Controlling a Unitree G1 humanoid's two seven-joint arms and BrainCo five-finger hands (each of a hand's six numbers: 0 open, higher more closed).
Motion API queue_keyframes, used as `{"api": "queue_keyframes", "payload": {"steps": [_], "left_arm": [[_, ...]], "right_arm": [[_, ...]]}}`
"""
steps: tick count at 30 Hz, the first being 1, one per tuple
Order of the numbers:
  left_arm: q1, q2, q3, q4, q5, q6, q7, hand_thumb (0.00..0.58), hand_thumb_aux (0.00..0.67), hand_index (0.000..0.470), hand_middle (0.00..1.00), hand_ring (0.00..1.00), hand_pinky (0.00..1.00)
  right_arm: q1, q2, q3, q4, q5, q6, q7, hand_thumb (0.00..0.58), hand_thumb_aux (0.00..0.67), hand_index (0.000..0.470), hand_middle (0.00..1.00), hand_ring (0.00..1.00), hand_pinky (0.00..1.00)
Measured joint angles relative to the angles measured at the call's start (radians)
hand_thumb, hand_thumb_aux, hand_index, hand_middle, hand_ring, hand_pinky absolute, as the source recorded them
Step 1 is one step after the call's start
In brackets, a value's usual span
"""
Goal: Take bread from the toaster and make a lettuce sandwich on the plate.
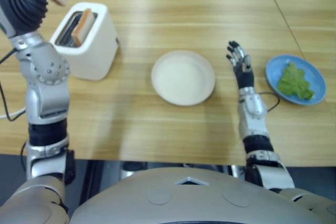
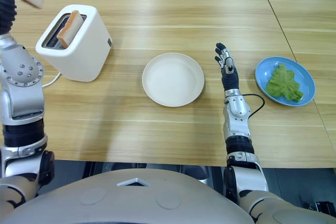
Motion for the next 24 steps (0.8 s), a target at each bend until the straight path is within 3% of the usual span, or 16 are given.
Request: {"api": "queue_keyframes", "payload": {"steps": [5,10,17,24], "left_arm": [[-0.027,-0.163,-0.143,0.177,-0.319,-0.057,-0.312,0.580,0.670,0.460,1.00,1.00,1.00],[-0.025,-0.281,-0.286,0.455,-0.436,-0.075,-0.542,0.580,0.670,0.460,1.00,1.00,1.00],[-0.080,-0.317,-0.359,0.793,-0.361,-0.189,-0.588,0.580,0.670,0.460,1.00,1.00,1.00],[-0.109,-0.330,-0.420,0.981,-0.278,-0.216,-0.596,0.580,0.670,0.460,1.00,1.00,1.00]], "right_arm": [[-0.006,-0.002,-0.007,0.012,0.001,0.000,-0.008,0.000,0.000,0.000,0.00,0.00,0.00],[-0.011,-0.016,-0.016,0.008,0.002,0.002,-0.012,0.000,0.000,0.000,0.00,0.00,0.00],[0.001,-0.055,-0.047,-0.054,0.006,0.012,-0.012,0.000,0.000,0.000,0.00,0.00,0.00],[0.044,-0.136,-0.075,-0.146,-0.005,0.029,-0.019,0.000,0.000,0.000,0.00,0.00,0.00]]}}
